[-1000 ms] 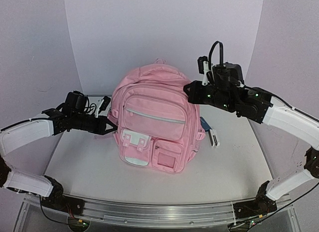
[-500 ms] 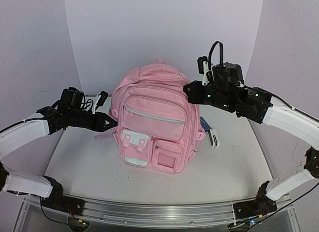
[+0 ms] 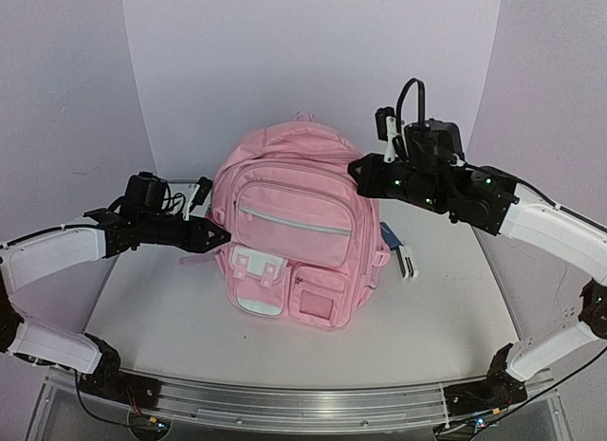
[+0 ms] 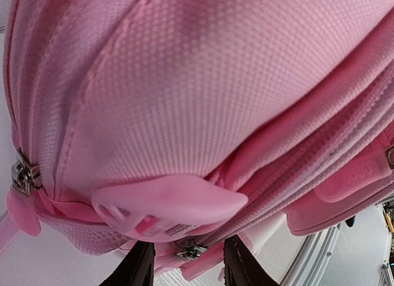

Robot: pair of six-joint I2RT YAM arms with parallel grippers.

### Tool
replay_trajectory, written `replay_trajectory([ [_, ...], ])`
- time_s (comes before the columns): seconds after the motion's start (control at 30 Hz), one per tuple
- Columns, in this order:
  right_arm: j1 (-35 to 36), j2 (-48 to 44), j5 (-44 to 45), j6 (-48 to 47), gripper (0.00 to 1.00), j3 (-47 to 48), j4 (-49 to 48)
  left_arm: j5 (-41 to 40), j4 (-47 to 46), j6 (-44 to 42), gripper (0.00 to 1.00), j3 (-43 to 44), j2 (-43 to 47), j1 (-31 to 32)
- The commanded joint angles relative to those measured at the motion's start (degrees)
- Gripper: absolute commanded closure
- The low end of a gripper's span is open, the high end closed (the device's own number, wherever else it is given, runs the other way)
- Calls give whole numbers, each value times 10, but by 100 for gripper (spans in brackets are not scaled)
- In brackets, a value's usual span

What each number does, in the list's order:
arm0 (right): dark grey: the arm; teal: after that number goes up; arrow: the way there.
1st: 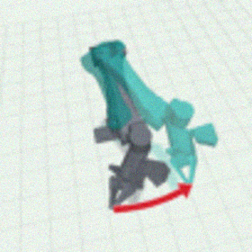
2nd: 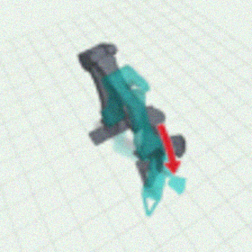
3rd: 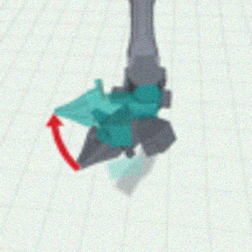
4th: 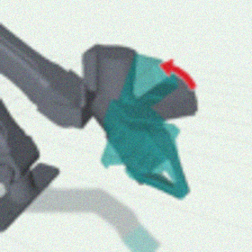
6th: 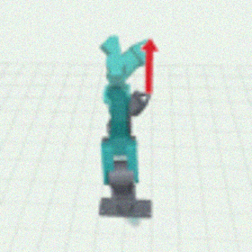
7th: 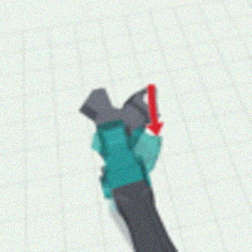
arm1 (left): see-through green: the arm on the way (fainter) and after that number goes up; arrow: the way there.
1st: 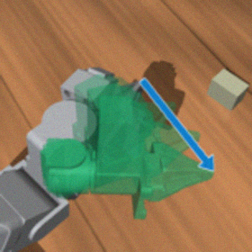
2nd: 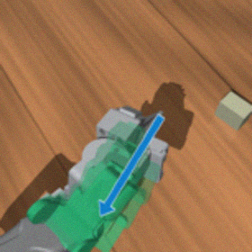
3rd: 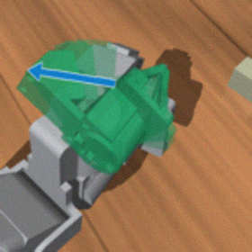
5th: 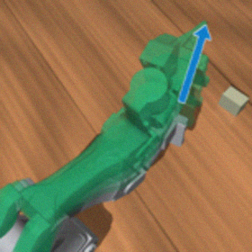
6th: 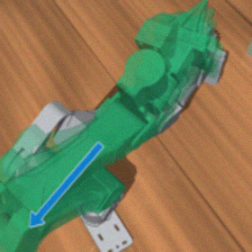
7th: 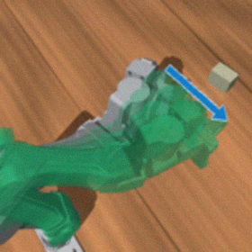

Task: Pack the student bag
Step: Unzip the student bag at the center of the board.

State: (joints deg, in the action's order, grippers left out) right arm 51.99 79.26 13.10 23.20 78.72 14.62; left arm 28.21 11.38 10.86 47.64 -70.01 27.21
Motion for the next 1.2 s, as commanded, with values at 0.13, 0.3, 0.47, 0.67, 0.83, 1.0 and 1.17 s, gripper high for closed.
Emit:
replay_trajectory([
  [0.13, -6, 2, 6, -4, 100, 2, -3, 25, -46, -11, 69, -9, -21, -16],
  [0.3, -6, 6, 7, -4, 100, 4, -3, 39, -47, -9, 76, -16, -25, -16],
  [0.47, -6, 7, 8, -5, 100, 4, -3, 26, -40, -7, 77, -28, -7, -16],
  [0.67, -6, 10, 7, -5, 100, 4, -3, 17, -29, 0, 77, -38, -3, -16],
  [0.83, -6, 9, 7, -5, 100, 3, -4, 10, -31, 9, 78, -49, 7, -16],
  [1.0, -6, 9, 7, -5, 100, 4, -4, 13, -27, 14, 82, -52, 6, -16],
  [1.17, -6, 7, 8, -6, 100, 4, -4, 16, -23, 16, 89, -53, 22, -16],
])
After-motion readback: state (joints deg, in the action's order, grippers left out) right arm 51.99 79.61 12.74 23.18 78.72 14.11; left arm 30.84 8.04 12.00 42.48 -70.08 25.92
